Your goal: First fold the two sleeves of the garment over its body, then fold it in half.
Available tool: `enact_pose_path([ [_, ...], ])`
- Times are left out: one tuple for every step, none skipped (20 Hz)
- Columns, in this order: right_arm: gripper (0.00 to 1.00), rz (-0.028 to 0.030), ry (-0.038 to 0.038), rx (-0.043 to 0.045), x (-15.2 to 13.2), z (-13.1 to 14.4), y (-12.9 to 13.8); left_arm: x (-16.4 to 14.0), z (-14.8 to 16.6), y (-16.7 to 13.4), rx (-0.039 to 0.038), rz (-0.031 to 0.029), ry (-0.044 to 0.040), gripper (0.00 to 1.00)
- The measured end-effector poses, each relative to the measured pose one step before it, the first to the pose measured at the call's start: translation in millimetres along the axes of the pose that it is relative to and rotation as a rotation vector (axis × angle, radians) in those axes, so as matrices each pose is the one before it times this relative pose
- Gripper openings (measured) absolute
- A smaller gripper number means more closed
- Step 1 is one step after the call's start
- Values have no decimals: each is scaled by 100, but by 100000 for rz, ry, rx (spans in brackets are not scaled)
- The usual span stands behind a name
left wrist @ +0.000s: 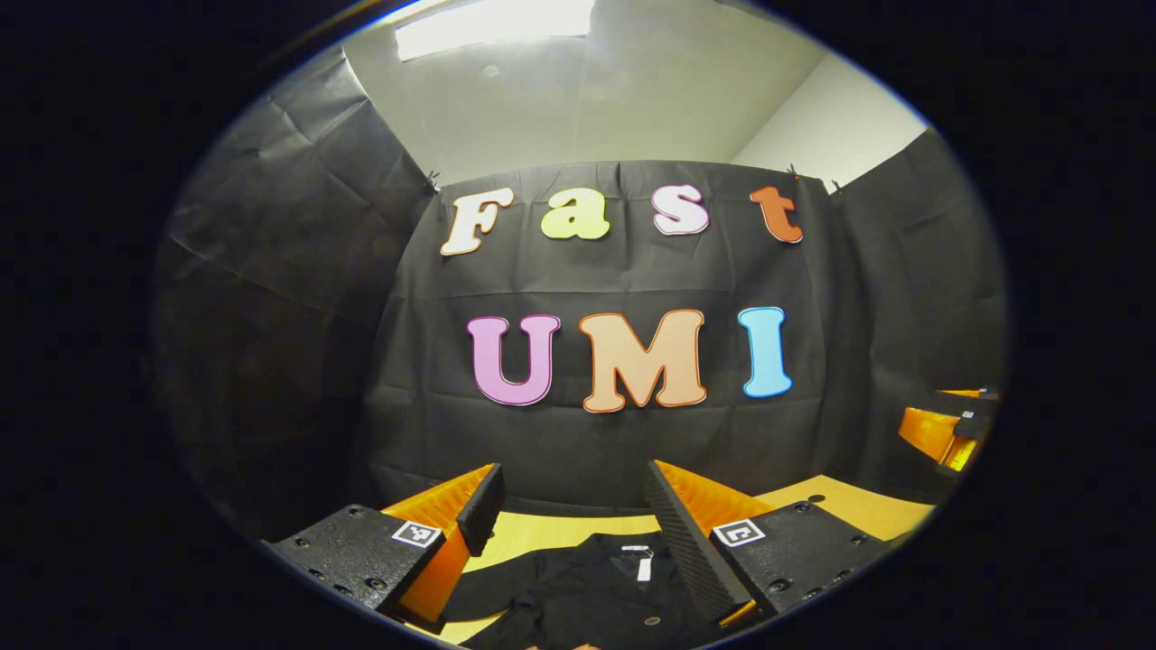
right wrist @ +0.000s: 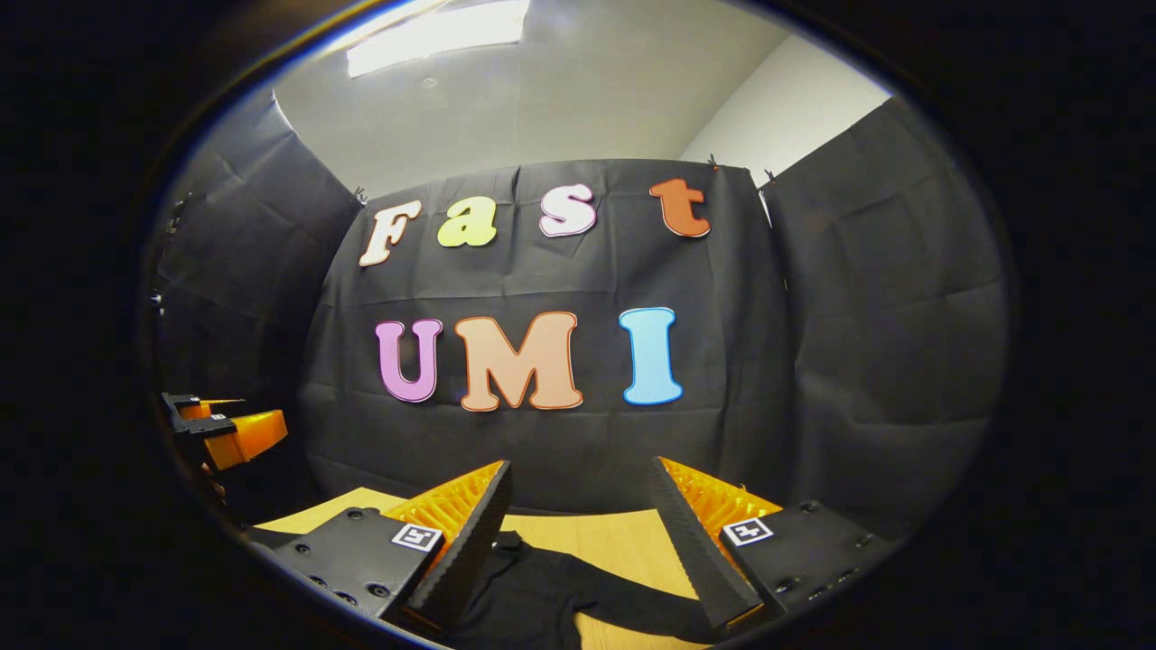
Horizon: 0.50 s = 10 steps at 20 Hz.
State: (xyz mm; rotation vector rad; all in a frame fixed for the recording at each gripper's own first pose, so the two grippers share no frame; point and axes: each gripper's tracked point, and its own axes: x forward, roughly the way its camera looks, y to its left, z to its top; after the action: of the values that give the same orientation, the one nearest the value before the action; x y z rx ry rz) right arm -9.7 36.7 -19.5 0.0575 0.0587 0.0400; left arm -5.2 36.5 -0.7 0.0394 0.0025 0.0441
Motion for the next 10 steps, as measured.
enact_pose_path([
  [93, -85, -68, 527, 28, 103, 78, 189, -89, 80, -167, 90, -15, 93],
  [96, -287, -249, 239, -50, 22, 15, -91, -15, 83, -341, 80, 79, 93],
  [96, -341, -291, 1, -10, 116, -13, -29, -191, 148, -338, 78, 371, 93],
  [93, -2, -64, -107, -66, -83, 113, 79, -112, 129, -141, 73, 291, 92],
  [93, -204, 240, -60, 23, -38, 23, -29, -209, 317, 41, 452, 229, 93],
  [93, -366, 243, -60, -28, -42, -7, 56, 142, 217, 116, 334, -445, 92],
  [93, -75, 52, -166, 108, -81, -103, 8, 128, 106, 266, -41, -255, 93],
  [93, -372, 89, -277, -47, -51, -32, 76, 47, -9, 415, -117, 0, 93],
  [93, -155, 92, -366, 37, 91, -73, 110, -107, 44, 158, -191, -140, 93],
  [93, -189, 58, -301, 48, -23, -97, 92, 132, -8, -282, -204, -203, 93],
])
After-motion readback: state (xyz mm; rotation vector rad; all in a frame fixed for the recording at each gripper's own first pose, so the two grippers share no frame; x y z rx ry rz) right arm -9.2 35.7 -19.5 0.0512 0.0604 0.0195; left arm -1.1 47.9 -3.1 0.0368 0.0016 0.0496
